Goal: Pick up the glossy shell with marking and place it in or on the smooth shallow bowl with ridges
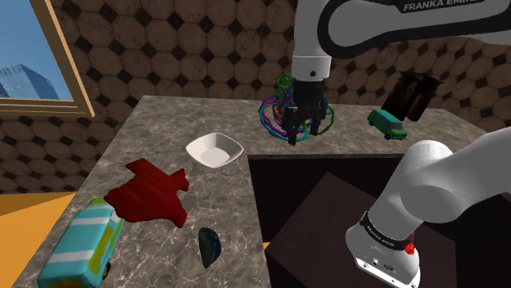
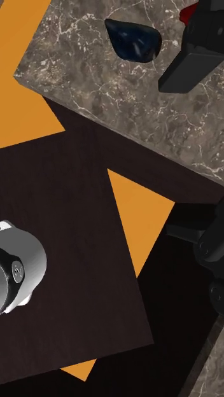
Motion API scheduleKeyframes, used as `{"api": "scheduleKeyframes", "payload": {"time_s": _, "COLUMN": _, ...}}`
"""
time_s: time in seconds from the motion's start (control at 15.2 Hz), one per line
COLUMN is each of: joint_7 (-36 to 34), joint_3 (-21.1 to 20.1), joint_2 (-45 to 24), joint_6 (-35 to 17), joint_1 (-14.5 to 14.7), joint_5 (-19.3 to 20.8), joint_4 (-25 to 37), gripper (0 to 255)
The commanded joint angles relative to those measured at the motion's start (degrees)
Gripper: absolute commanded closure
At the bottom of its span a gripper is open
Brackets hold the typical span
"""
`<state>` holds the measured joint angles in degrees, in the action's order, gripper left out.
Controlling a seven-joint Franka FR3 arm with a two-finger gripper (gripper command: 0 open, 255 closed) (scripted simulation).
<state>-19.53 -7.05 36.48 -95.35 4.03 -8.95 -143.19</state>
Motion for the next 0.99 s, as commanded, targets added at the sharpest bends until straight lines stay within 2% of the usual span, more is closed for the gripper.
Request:
{"api": "scheduleKeyframes", "payload": {"time_s": 0.0, "joint_7": -3.1, "joint_3": -2.1, "joint_2": -2.2, "joint_6": -2.8, "joint_1": 0.7, "joint_5": -2.0, "joint_4": -0.8, "gripper": 0}}
{"api": "scheduleKeyframes", "payload": {"time_s": 0.53, "joint_7": -14.3, "joint_3": -9.9, "joint_2": -14.8, "joint_6": -14.2, "joint_1": 3.0, "joint_5": -8.2, "joint_4": 0.0, "gripper": 0}}
{"api": "scheduleKeyframes", "payload": {"time_s": 0.92, "joint_7": -22.7, "joint_3": -14.9, "joint_2": -27.1, "joint_6": -22.7, "joint_1": 4.3, "joint_5": -10.0, "joint_4": 4.0, "gripper": 0}}
